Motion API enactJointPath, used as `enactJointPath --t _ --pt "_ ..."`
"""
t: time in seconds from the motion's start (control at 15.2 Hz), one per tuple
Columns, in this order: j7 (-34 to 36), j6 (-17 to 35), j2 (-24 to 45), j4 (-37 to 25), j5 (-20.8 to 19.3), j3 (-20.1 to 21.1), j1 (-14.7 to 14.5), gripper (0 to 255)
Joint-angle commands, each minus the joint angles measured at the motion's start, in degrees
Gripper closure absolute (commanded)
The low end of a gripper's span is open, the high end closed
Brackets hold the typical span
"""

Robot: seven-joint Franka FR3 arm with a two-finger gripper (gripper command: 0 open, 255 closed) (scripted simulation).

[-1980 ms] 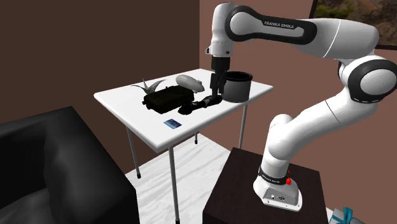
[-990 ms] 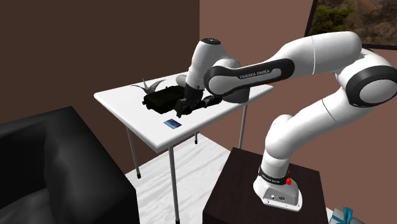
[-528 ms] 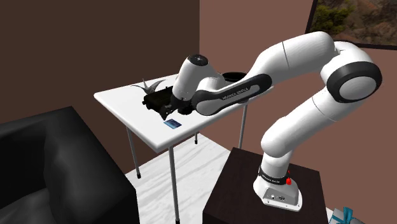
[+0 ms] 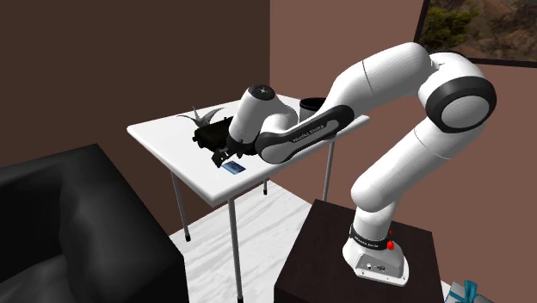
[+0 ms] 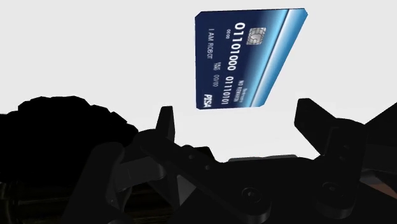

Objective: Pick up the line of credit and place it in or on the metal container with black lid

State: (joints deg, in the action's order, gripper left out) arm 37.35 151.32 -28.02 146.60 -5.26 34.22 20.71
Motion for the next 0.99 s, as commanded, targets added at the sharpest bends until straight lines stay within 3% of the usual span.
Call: enactJointPath --t 0.0,0.26,0.33,0.92 --pt "0.0 0.2 0.1 0.0 -0.1 0.0 0.1 0" --pt "0.0 0.2 0.1 0.0 -0.1 0.0 0.1 0" --pt "0.0 0.2 0.1 0.0 -0.1 0.0 0.1 255" --pt "0.0 0.2 0.1 0.0 -0.1 0.0 0.1 255"
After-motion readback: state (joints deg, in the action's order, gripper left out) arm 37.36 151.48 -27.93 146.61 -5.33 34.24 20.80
